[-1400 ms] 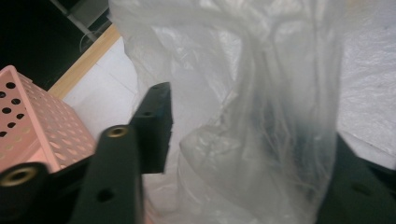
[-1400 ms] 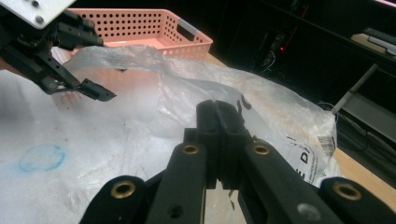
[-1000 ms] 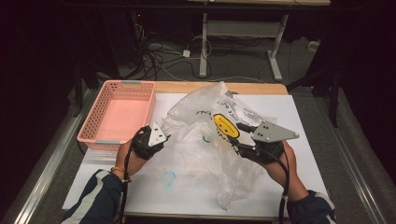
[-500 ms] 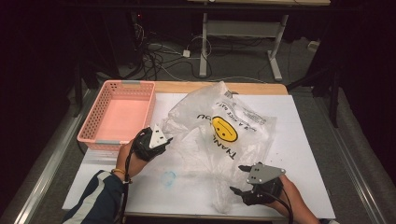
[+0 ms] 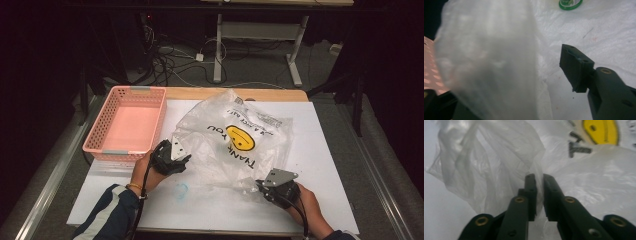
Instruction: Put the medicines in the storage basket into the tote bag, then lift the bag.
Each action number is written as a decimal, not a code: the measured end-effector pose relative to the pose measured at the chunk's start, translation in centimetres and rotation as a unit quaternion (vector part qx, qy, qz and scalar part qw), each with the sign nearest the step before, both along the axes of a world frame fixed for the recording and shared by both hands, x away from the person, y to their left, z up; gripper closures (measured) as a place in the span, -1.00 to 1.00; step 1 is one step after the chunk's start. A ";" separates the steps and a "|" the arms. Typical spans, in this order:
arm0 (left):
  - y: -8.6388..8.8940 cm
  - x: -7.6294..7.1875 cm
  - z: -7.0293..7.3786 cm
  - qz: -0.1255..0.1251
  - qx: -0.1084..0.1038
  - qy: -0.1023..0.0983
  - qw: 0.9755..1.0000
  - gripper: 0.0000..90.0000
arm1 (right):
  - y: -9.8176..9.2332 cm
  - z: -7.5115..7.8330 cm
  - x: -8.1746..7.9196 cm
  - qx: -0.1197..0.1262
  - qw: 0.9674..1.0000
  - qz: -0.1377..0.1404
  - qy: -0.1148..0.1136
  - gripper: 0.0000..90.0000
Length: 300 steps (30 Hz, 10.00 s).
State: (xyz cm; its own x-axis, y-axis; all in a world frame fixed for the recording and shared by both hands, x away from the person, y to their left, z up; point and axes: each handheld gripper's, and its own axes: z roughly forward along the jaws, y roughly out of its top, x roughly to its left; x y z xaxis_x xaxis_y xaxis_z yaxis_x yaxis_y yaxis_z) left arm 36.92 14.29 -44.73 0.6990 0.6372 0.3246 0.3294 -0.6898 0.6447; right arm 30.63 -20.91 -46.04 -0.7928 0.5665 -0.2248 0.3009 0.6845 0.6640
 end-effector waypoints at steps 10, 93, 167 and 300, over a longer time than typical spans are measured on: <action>2.6 -2.1 1.7 0.019 -0.055 0.011 0.998 -0.36 | -1.9 1.5 0.2 0.044 0.997 -0.054 -0.040 1.00; 4.3 -3.8 6.4 -0.062 -0.124 -0.074 0.987 0.92 | -1.5 9.6 1.2 0.175 0.964 -0.052 -0.192 1.00; -2.6 8.8 18.0 0.025 -0.222 -0.183 0.957 0.65 | -1.3 23.1 12.7 0.215 0.927 -0.201 -0.231 1.00; -0.3 3.8 6.2 -0.010 -0.144 -0.145 0.979 -0.21 | -7.3 10.5 3.5 0.202 0.949 -0.143 -0.193 -0.60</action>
